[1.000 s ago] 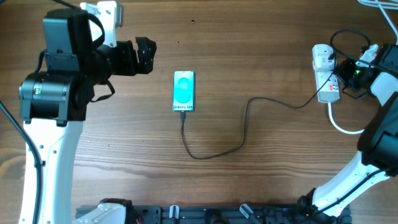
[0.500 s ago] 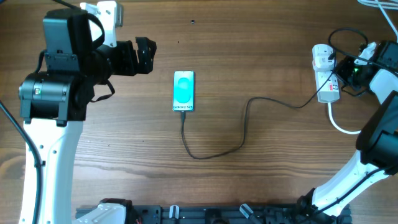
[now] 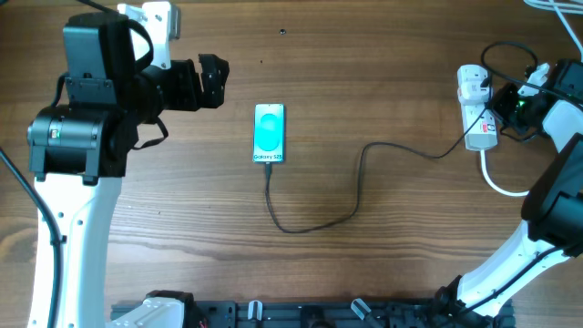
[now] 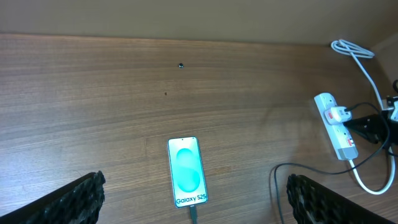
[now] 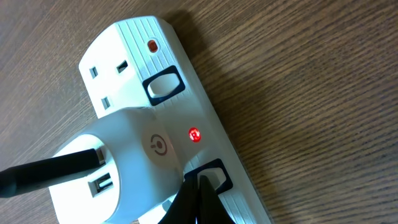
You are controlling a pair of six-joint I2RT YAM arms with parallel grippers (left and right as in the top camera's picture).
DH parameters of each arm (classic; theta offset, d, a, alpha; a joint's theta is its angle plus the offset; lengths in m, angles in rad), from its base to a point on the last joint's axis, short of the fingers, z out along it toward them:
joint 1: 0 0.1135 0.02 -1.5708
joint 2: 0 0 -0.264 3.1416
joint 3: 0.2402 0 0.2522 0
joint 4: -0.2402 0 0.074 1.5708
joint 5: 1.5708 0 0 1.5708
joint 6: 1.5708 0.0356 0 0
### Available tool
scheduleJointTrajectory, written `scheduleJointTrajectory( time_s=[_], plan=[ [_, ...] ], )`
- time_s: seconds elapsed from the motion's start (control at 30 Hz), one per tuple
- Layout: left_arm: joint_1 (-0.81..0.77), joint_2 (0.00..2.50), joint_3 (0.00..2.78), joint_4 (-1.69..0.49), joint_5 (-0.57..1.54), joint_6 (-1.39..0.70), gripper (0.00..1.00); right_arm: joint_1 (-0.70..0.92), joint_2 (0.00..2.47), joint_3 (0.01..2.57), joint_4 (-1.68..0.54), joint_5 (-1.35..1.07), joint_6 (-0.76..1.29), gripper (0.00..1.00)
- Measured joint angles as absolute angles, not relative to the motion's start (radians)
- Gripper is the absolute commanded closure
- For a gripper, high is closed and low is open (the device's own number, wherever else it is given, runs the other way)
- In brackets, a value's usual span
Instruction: Plug charger to phone and switch on socket
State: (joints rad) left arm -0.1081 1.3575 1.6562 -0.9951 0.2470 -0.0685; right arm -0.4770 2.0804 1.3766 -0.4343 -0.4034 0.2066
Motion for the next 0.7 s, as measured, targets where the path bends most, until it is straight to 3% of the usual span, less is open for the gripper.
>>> scheduleJointTrajectory(
  time_s=[0.27, 0.37, 0.53, 0.57, 0.6, 0.67, 0.7],
  plan=[
    [-0.108, 1.357, 1.656, -0.995, 0.247, -0.068, 0.00, -0.594, 1.858, 1.319, -0.605, -0.440, 0.207, 0.96],
    [-0.108, 1.357, 1.656, -0.995, 0.247, -0.068, 0.00, -0.673, 1.558, 1.322, -0.675, -0.437, 0.200, 0.96],
    [-0.108, 1.357, 1.656, -0.995, 0.247, -0.068, 0.00, -0.656, 1.226, 1.324, -0.858, -0.535, 0.080, 0.95],
    [-0.108, 1.357, 1.656, -0.996, 0.247, -0.068, 0.00, -0.656, 1.195, 1.324, -0.887, -0.560, 0.060, 0.88],
    [-0.108, 1.357, 1.656, -0.995, 0.247, -0.068, 0.00, -0.656, 1.140, 1.324, -0.936, -0.603, 0.029, 0.74],
    [-0.108, 1.357, 1.656, -0.994, 0.247, -0.068, 0.00, -0.656, 1.066, 1.324, -1.001, -0.652, -0.006, 0.20],
    [-0.108, 1.357, 1.656, -0.995, 0.247, -0.068, 0.00, -0.656, 1.008, 1.324, -1.057, -0.673, -0.021, 0.00]
  ],
)
